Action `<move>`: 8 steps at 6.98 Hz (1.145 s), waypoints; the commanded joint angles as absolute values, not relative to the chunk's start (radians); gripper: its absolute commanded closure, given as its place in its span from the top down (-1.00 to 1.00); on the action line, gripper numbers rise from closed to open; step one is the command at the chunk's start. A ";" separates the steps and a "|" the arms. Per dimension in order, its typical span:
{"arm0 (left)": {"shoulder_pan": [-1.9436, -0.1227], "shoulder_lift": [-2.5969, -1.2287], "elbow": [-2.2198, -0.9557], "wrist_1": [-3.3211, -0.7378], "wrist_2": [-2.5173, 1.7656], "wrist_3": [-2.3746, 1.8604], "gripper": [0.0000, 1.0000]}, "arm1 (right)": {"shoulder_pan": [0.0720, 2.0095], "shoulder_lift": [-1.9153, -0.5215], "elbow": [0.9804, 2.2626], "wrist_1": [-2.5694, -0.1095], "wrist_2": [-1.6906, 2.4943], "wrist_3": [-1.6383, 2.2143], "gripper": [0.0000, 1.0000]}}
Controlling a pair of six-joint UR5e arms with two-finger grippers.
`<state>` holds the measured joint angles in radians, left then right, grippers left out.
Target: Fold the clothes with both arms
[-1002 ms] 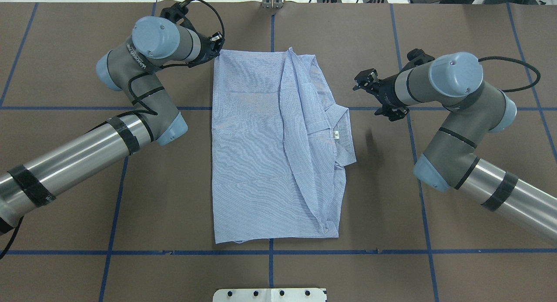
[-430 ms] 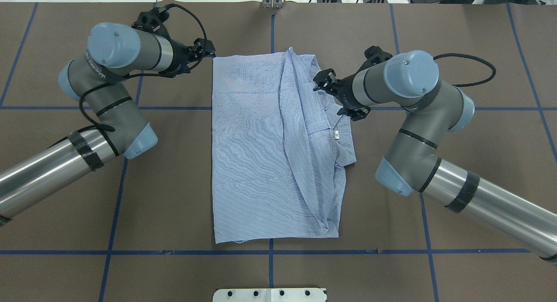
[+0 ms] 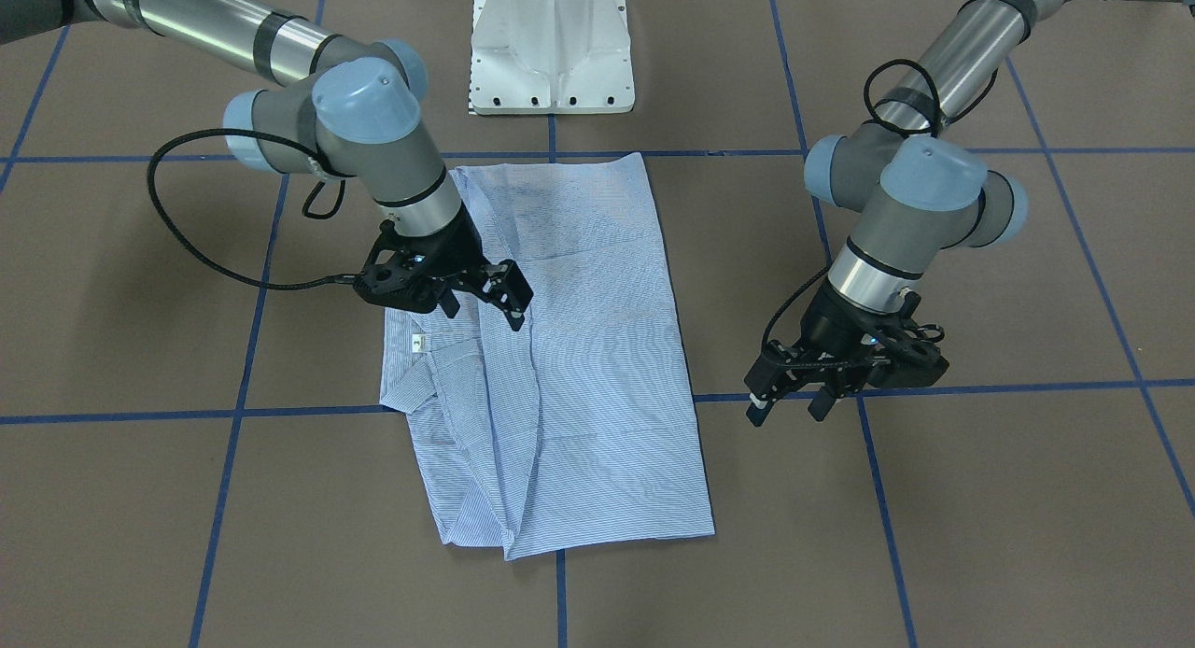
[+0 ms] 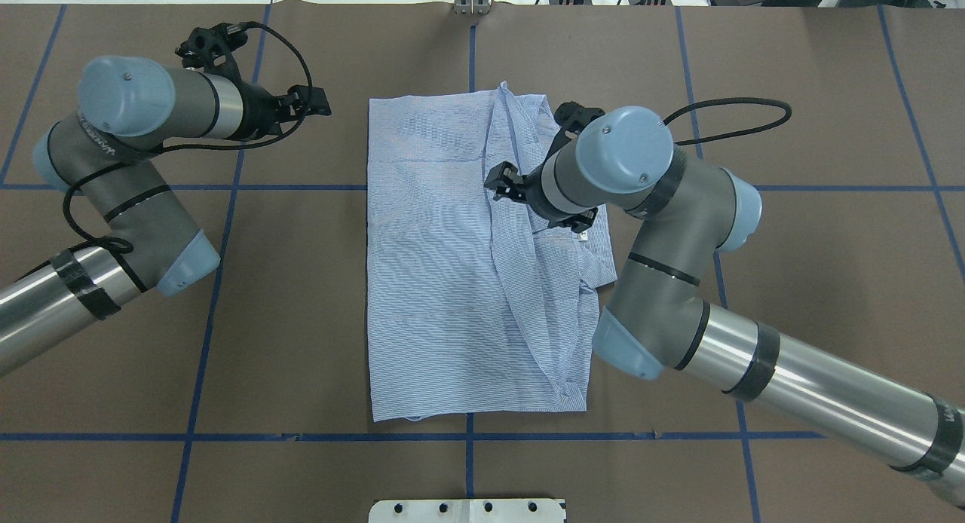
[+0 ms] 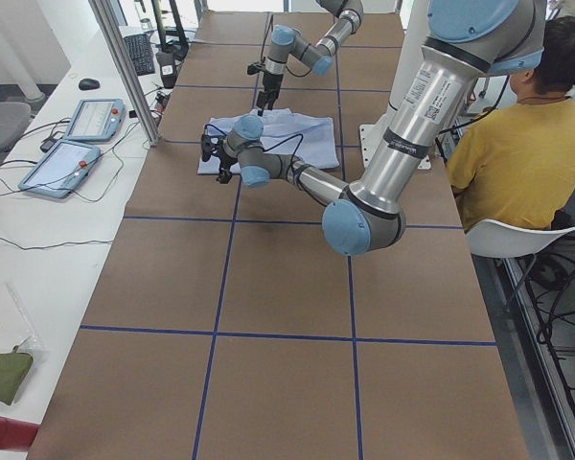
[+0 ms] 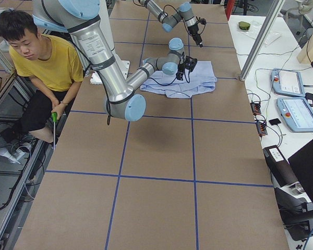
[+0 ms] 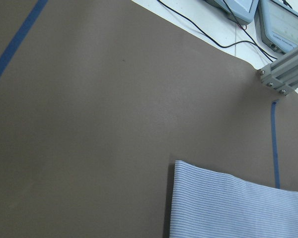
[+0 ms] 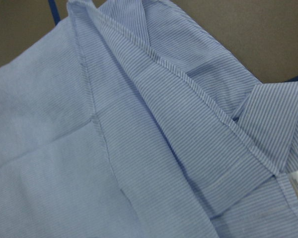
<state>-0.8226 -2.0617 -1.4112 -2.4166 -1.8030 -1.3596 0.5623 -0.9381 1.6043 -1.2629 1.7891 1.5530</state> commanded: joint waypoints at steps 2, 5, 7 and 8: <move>-0.841 -2.017 -1.445 -2.413 -1.830 -1.327 1.00 | 0.354 -0.891 1.750 -1.726 1.557 1.177 1.00; -0.842 -1.990 -1.495 -2.389 -1.832 -1.330 1.00 | 0.256 -0.876 1.724 -1.885 1.425 1.037 1.00; -0.842 -1.990 -1.496 -2.384 -1.832 -1.330 1.00 | 0.256 -0.890 1.701 -1.887 1.424 0.964 1.00; -0.844 -1.991 -1.496 -2.384 -1.832 -1.330 1.00 | 0.264 -0.912 1.703 -1.884 1.422 0.939 1.00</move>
